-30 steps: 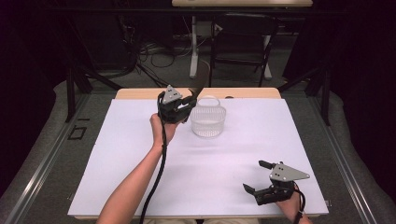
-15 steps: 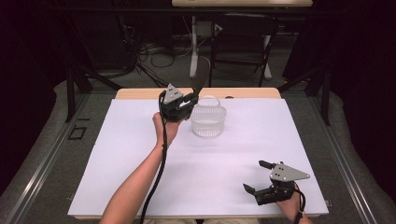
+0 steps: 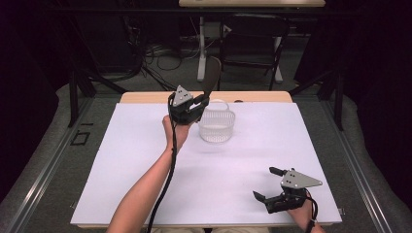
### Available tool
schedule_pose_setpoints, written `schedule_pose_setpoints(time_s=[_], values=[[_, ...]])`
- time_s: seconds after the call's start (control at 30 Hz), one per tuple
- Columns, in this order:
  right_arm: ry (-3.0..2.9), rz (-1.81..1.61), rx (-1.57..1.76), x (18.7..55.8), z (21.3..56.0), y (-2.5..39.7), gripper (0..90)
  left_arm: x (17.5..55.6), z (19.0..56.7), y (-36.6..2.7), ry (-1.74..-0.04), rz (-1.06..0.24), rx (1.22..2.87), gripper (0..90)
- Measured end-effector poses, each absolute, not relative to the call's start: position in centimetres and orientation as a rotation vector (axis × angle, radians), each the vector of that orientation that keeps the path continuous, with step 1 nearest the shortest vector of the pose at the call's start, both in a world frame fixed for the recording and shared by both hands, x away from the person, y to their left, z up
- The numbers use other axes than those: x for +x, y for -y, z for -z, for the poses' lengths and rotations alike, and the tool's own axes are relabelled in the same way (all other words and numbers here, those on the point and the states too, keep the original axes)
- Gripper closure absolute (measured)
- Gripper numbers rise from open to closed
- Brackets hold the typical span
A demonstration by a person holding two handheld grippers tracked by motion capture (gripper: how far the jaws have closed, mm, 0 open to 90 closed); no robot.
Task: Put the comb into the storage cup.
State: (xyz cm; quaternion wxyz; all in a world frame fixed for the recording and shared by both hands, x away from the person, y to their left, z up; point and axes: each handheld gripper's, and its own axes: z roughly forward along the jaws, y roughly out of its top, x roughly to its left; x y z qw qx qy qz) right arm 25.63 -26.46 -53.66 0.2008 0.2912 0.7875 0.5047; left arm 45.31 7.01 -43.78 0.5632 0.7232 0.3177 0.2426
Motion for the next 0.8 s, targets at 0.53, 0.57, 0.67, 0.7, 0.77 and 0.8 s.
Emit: schedule_pose_setpoints(time_s=[0.53,0.57,0.67,0.7,0.77,0.8], values=[[-2.2,-1.411,0.812,25.6,53.7,26.5,0.0,46.2,44.0,-6.3,-0.731,-0.583,1.681,72.0],[-2.201,-1.411,0.812,25.6,53.7,26.5,0.0,46.3,44.0,-6.3,-0.729,-0.585,1.682,72.0],[-2.199,-1.411,0.811,25.6,53.7,26.5,0.0,46.4,44.1,-6.1,-0.728,-0.582,1.682,72.0],[-2.2,-1.411,0.814,25.6,53.7,26.5,0.0,46.5,44.2,-6.0,-0.727,-0.587,1.681,72.0],[-2.2,-1.411,0.815,25.6,53.7,26.5,0.0,46.5,44.3,-5.9,-0.724,-0.583,1.681,72.0],[-2.2,-1.412,0.813,25.6,53.7,26.5,0.0,46.6,44.3,-5.8,-0.723,-0.584,1.684,72.0]])
